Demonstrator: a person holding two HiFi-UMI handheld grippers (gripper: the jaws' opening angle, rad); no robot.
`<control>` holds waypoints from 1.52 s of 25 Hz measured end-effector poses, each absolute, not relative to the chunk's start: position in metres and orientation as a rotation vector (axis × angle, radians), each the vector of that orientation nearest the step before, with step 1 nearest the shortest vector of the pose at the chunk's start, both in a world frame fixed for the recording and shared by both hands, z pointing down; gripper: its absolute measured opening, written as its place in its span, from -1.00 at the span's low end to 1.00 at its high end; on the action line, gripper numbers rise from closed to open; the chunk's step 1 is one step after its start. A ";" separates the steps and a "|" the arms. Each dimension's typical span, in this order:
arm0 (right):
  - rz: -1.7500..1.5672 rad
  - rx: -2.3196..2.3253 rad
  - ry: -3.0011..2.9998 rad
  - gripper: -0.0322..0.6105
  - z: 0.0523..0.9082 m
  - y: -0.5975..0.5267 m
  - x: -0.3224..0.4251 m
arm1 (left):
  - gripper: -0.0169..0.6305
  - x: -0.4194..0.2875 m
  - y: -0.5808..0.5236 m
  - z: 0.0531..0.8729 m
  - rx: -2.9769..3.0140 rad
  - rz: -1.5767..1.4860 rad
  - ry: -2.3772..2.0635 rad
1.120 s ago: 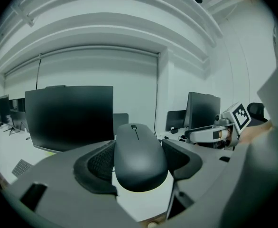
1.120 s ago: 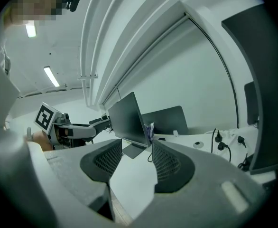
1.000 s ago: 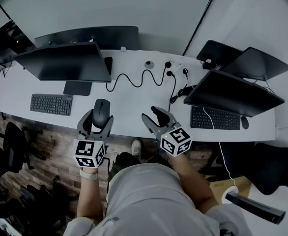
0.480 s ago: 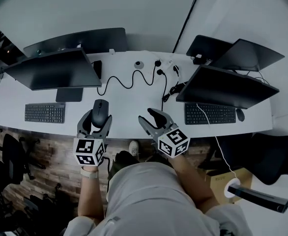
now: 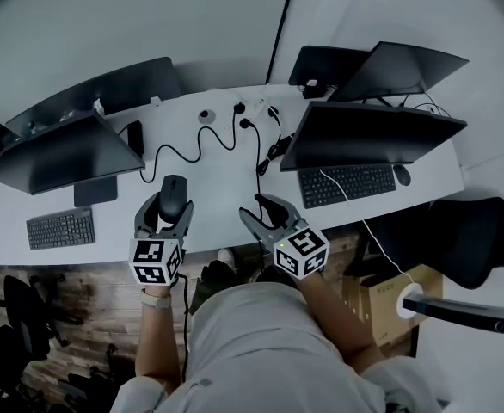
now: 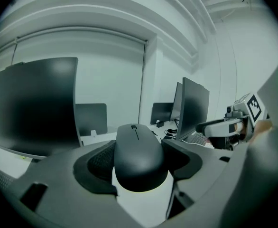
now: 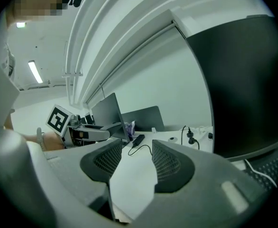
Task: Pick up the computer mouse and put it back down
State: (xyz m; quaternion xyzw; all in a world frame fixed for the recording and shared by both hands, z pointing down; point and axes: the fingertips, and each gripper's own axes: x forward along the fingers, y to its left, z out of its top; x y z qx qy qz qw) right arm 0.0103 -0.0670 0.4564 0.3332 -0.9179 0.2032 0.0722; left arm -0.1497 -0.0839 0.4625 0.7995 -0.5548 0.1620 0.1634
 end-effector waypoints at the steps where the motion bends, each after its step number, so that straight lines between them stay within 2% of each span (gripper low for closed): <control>1: 0.619 1.023 -2.746 -0.29 0.459 -0.068 0.016 | -0.02 -0.145 -0.088 0.467 2.285 0.467 -1.563; 23: 0.784 1.429 -2.445 -0.29 0.510 -0.065 0.114 | -0.02 -0.069 -0.153 0.589 2.302 0.686 -1.180; 38: 0.879 1.565 -2.281 -0.29 0.536 -0.051 0.143 | -0.03 -0.042 -0.171 0.674 2.262 0.835 -1.030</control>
